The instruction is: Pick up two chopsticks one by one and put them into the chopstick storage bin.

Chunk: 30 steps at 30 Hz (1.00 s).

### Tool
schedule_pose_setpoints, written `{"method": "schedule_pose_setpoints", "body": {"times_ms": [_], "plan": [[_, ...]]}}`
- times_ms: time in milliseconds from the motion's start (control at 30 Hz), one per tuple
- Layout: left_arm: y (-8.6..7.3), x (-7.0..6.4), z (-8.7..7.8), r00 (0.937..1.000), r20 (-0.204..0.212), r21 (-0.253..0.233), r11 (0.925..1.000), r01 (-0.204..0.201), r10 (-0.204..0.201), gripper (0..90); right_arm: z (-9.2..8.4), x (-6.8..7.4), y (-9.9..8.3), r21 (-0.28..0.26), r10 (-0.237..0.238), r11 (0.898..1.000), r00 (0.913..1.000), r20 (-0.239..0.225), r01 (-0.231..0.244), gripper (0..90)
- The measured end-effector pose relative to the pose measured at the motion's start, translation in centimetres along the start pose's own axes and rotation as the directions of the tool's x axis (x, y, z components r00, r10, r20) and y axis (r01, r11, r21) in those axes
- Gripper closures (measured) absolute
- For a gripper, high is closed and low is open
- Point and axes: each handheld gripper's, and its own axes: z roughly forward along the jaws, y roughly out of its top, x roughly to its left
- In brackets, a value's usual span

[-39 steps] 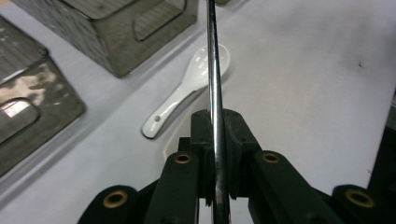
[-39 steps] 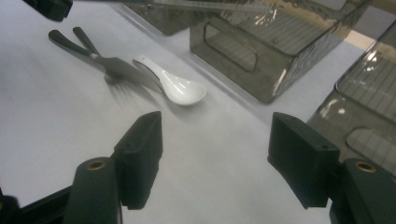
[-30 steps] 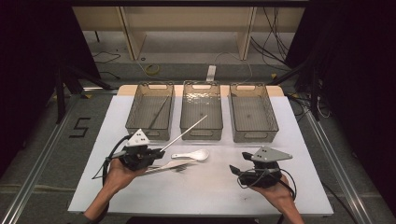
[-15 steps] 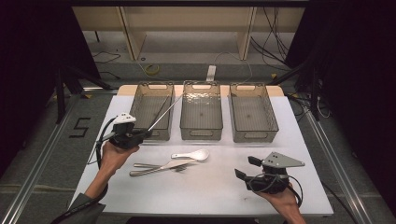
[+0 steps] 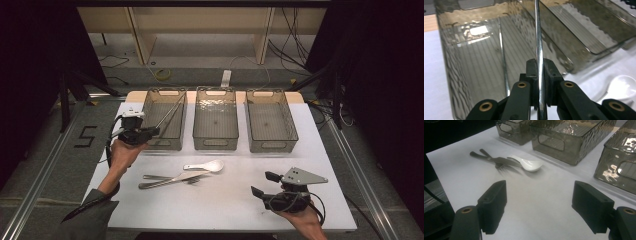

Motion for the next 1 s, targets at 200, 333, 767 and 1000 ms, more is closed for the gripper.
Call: {"method": "schedule_pose_setpoints", "body": {"times_ms": [200, 333, 767, 1000], "plan": [[0.7, 1.0, 1.0, 0.9991, -0.036, 0.022, 0.9995, 0.025, -0.024, 83.4, 0.0, 0.2, -0.1, 0.007, -0.005, 1.000, 1.0000, -0.007, 0.005, 28.2], [1.1, 1.2, 1.4, 0.9983, -0.054, 0.041, 0.9988, 0.025, -0.023, 83.4, 0.1, 0.3, -0.2, 0.013, -0.008, 1.000, 0.9999, -0.008, 0.008, 28.0], [1.6, 2.7, 2.6, 0.9941, -0.099, 0.084, 0.9951, 0.053, -0.045, 83.3, 0.1, 0.4, -0.2, 0.004, -0.011, 1.000, 0.9999, -0.005, 0.011, 27.2], [2.0, 3.8, 2.8, 0.9910, -0.108, 0.100, 0.9909, 0.090, -0.079, 83.1, 0.1, 0.5, -0.2, 0.018, -0.021, 1.000, 0.9997, -0.008, 0.022, 27.1]]}}
